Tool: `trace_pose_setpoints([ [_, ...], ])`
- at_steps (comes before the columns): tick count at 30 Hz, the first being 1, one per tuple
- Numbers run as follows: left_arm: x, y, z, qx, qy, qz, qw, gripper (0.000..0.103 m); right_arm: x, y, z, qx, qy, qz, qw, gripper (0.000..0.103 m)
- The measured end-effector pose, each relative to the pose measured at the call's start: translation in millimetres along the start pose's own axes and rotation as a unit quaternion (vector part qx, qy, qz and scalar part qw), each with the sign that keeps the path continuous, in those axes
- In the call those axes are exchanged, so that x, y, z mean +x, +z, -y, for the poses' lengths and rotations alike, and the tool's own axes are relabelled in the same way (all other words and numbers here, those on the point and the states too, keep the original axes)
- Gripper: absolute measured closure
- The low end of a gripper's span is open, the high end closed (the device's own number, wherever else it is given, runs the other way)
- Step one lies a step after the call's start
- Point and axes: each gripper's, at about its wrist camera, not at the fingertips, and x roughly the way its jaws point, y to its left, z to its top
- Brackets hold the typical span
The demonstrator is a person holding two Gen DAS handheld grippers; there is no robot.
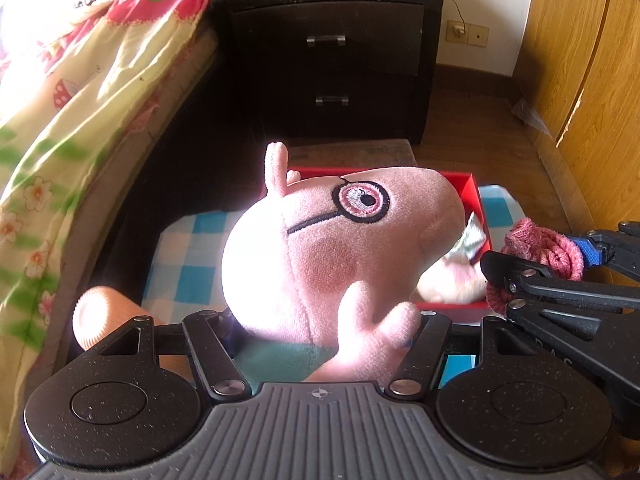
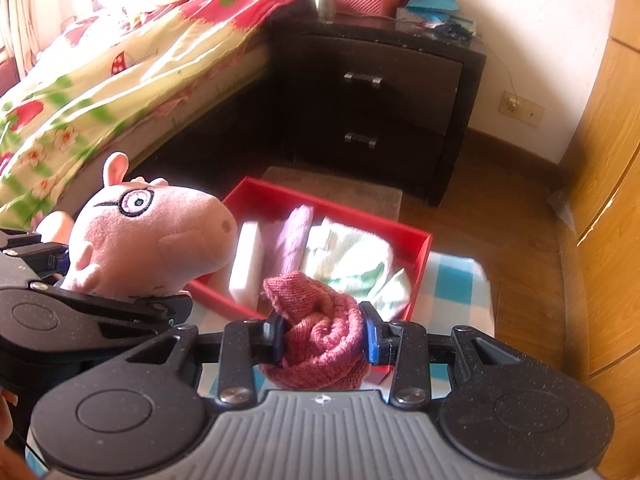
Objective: Organize soft objects
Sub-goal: 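Lift and carry the pig plush and pink hat over the red box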
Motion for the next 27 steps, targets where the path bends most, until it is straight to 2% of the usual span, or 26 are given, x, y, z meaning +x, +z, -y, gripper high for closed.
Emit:
trace_pose_setpoints([
  [11, 10.4, 38.8, 0.1, -0.009, 0.003, 0.022, 0.9997, 0.038, 13.3, 35.5, 15.6, 0.025, -0.003, 0.014, 1.000, 0.089],
  [27, 87.8, 71.2, -1.8, -0.026, -0.003, 0.007, 0.9996, 0.037, 96.7, 54.8, 36.0, 0.047, -0.003, -0.014, 0.999, 0.089],
])
